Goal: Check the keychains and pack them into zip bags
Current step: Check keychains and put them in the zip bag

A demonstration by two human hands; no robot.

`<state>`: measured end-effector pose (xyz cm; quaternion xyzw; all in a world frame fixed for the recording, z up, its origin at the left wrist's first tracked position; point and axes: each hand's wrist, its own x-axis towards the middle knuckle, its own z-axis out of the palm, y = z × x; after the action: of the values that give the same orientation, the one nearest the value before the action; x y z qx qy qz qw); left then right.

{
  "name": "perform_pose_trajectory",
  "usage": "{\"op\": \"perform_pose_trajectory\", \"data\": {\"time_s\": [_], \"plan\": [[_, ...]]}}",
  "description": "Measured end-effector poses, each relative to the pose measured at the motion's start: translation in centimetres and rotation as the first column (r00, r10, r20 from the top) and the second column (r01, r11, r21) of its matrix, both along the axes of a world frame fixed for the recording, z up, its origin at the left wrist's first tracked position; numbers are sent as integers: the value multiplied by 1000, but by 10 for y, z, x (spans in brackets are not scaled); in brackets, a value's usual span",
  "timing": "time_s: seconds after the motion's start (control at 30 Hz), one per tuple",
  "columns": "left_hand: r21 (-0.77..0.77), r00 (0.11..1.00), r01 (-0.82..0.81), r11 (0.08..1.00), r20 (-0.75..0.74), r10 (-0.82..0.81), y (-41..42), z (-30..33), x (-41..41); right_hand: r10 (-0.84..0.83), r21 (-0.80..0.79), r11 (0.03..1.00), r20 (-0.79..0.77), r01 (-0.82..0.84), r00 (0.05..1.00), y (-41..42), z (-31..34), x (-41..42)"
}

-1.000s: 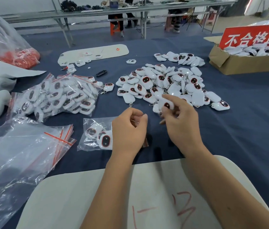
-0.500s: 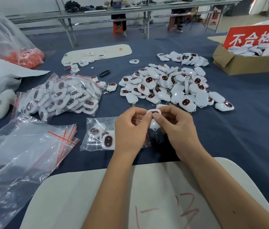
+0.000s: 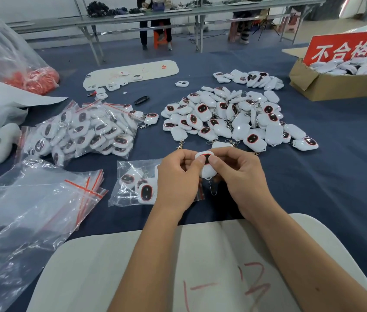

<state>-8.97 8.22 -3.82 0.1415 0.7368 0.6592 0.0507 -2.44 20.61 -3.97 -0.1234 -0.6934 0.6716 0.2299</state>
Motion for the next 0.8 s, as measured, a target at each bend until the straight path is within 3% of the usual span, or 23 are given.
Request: {"op": "perform_pose_trajectory", "data": {"time_s": [0.8], "plan": [[26,999,14,1000,-51,-12,-3,1,1,-3,-10,1000,18,3,1000,0,0,1]]}}
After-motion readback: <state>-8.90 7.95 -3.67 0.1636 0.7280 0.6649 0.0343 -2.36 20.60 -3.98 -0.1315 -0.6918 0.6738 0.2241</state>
